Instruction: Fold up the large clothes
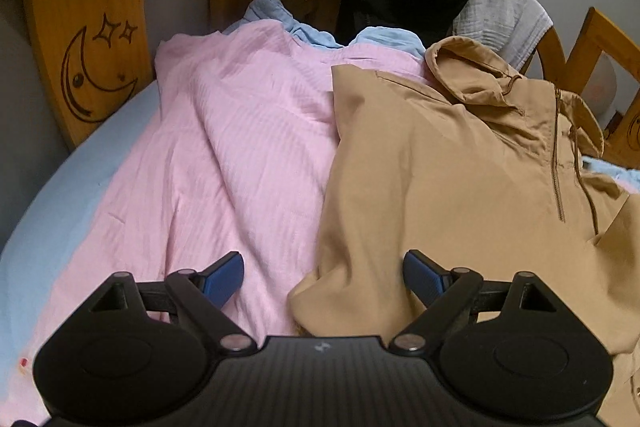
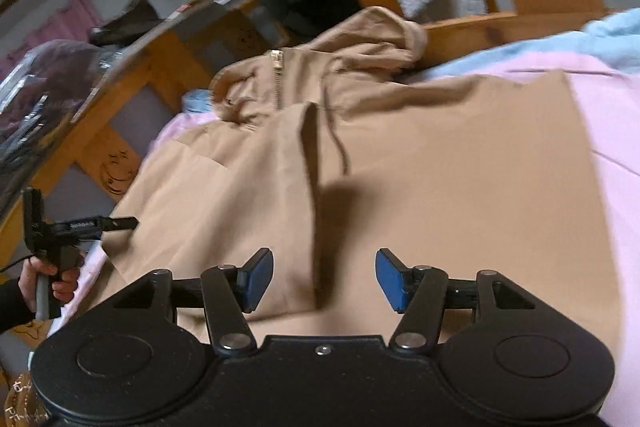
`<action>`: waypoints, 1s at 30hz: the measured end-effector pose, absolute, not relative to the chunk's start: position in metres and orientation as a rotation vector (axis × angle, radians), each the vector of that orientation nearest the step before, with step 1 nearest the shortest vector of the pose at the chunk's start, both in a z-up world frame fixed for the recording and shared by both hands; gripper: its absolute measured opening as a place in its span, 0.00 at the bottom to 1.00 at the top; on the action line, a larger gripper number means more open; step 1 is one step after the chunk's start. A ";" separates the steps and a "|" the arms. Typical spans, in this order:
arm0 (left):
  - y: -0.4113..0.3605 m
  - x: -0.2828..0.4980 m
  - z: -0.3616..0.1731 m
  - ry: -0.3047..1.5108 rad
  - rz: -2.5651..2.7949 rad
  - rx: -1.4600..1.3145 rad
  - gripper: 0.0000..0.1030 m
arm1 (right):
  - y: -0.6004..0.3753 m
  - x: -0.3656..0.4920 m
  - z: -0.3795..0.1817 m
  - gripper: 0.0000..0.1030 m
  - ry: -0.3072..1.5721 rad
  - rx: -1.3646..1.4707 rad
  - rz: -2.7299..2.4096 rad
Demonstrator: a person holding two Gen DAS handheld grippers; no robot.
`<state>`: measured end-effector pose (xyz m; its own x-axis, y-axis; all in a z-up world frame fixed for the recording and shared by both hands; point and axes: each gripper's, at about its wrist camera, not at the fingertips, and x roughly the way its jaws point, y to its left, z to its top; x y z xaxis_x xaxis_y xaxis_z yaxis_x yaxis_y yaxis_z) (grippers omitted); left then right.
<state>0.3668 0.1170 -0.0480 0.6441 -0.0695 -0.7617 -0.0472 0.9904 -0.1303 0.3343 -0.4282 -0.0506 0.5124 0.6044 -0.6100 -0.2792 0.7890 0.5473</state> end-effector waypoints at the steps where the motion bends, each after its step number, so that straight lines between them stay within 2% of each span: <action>1: 0.116 0.366 -0.048 0.869 -0.010 -0.133 0.88 | -0.424 0.339 -0.053 0.58 0.880 0.418 0.570; 2: 0.115 0.367 -0.048 0.866 -0.007 -0.131 0.88 | -0.417 0.344 -0.055 0.57 0.877 0.421 0.590; 3: 0.115 0.367 -0.048 0.864 -0.003 -0.133 0.88 | -0.412 0.348 -0.057 0.49 0.884 0.423 0.593; 4: 0.115 0.367 -0.049 0.861 0.002 -0.140 0.87 | -0.408 0.352 -0.059 0.26 0.896 0.446 0.606; 6: 0.116 0.368 -0.049 0.855 0.010 -0.157 0.87 | -0.402 0.353 -0.055 0.00 0.923 0.446 0.610; 13: 0.111 0.358 -0.049 0.815 0.018 -0.113 0.86 | -0.437 0.313 -0.002 0.00 0.954 0.584 0.429; 17: 0.104 0.360 -0.061 0.839 0.023 -0.087 0.87 | -0.428 0.299 -0.012 0.00 0.998 0.394 0.326; 20: 0.106 0.358 -0.057 0.832 0.032 -0.107 0.86 | -0.415 0.298 -0.040 0.08 1.021 0.271 0.258; 22: 0.108 0.352 -0.049 0.787 0.021 -0.094 0.86 | -0.409 0.288 -0.037 0.22 0.978 0.206 0.226; 23: 0.109 0.348 -0.045 0.748 0.018 -0.075 0.86 | -0.406 0.281 -0.031 0.24 0.937 0.167 0.217; 25: 0.111 0.349 -0.040 0.698 0.018 -0.061 0.85 | -0.395 0.270 -0.017 0.42 0.841 0.063 0.203; 27: 0.110 0.360 -0.038 0.706 0.017 -0.084 0.83 | -0.382 0.263 -0.008 0.42 0.739 -0.026 0.206; 30: 0.099 0.383 -0.044 0.738 0.056 -0.048 0.82 | -0.363 0.268 -0.013 0.41 0.716 -0.081 0.253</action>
